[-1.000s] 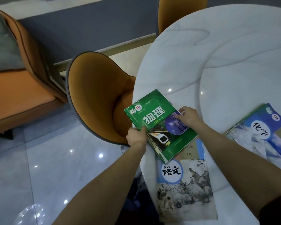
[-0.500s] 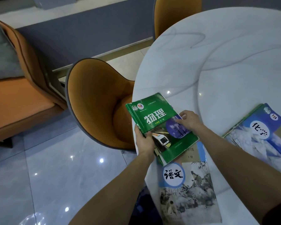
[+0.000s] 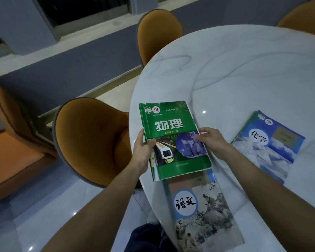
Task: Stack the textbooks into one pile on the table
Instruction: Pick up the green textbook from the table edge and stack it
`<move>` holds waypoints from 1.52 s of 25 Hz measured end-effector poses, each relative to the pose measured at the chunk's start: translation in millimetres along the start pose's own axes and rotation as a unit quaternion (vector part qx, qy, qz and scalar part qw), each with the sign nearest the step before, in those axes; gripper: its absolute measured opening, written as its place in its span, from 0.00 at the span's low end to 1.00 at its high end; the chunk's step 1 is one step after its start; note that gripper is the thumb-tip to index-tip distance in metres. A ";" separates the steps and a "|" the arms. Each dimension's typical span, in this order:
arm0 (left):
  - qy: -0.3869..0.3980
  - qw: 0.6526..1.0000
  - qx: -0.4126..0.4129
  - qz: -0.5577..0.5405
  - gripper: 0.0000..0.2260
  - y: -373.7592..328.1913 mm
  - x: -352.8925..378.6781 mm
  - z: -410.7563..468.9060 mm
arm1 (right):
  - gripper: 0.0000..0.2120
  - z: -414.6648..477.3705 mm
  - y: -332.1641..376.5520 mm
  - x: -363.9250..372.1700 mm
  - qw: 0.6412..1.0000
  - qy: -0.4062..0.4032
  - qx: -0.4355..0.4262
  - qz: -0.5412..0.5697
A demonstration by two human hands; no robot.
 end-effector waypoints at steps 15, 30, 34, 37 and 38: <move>0.251 0.927 0.118 0.251 0.20 -69.7 223.7 11.5 | 0.12 -82.4 -13.6 -200.8 0.936 -0.280 -0.082 0.199; 0.297 0.863 0.123 0.389 0.17 -22.7 366.8 38.2 | 0.15 -77.5 -77.7 -300.8 0.886 -0.429 -0.002 0.178; 0.228 0.833 0.204 0.460 0.15 -30.7 371.0 43.8 | 0.13 -72.8 -80.9 -301.2 0.887 -0.439 0.011 0.140; 0.180 0.794 0.264 0.516 0.13 -34.3 371.8 42.0 | 0.11 -70.8 -74.6 -301.9 0.892 -0.444 0.014 0.084; 0.169 0.779 0.273 0.539 0.13 -33.3 372.5 41.1 | 0.11 -69.8 -73.0 -302.5 0.892 -0.445 0.014 0.070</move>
Point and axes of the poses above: each hand's wrist, its own z-axis towards the middle knuckle, its own x-axis out of the palm, y = z × x, the point moved 8 cm from there along z, towards the middle knuckle, and after that the axes turned 15 degrees about z, right-handed, at the moved point
